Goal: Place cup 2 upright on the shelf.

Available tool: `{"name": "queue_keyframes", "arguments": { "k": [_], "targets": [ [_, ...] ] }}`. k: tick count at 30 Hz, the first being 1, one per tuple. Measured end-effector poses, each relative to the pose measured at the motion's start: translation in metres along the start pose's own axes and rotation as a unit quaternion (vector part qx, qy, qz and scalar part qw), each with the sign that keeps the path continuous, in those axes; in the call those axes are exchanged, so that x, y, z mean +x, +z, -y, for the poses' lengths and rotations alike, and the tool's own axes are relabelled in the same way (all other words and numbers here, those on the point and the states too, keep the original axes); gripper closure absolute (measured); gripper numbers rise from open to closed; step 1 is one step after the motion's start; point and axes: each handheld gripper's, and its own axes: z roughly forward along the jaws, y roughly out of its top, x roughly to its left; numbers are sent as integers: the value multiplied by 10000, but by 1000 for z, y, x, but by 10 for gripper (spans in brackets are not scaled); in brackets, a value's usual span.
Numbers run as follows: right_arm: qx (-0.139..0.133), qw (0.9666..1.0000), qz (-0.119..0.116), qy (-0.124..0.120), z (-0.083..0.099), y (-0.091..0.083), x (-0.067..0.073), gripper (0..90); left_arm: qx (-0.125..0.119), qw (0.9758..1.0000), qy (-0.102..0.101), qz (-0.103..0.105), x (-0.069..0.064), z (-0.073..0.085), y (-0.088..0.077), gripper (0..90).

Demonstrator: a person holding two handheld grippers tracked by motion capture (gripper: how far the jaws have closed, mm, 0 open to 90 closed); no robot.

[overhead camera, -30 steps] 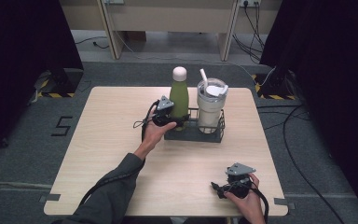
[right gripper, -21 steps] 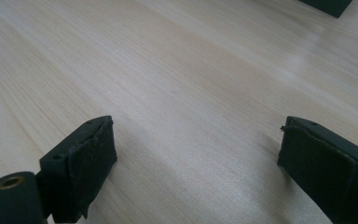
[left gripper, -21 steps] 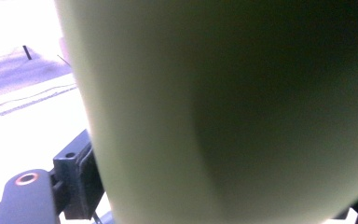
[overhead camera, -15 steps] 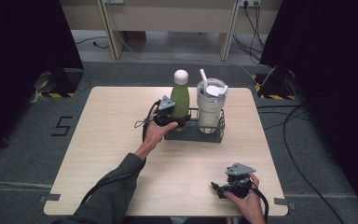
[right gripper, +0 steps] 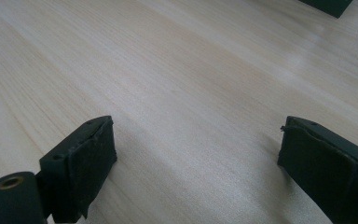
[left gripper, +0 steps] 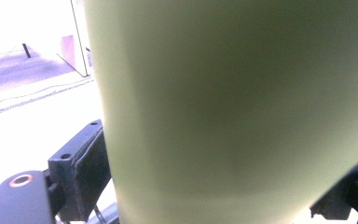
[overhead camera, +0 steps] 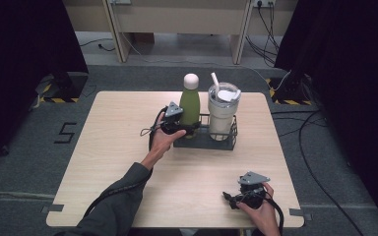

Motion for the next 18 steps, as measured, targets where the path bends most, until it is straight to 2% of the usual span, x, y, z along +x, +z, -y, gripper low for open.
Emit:
{"name": "queue_keyframes", "arguments": {
  "k": [10,18],
  "targets": [
    [2,10000,0,1,0,0,0,110,-13,10000,13,32,1,0,-8,145],
    [2,10000,-1,9,0,0,0,110,-1,10000,-7,78,2,1,-22,145]
  ]
}}
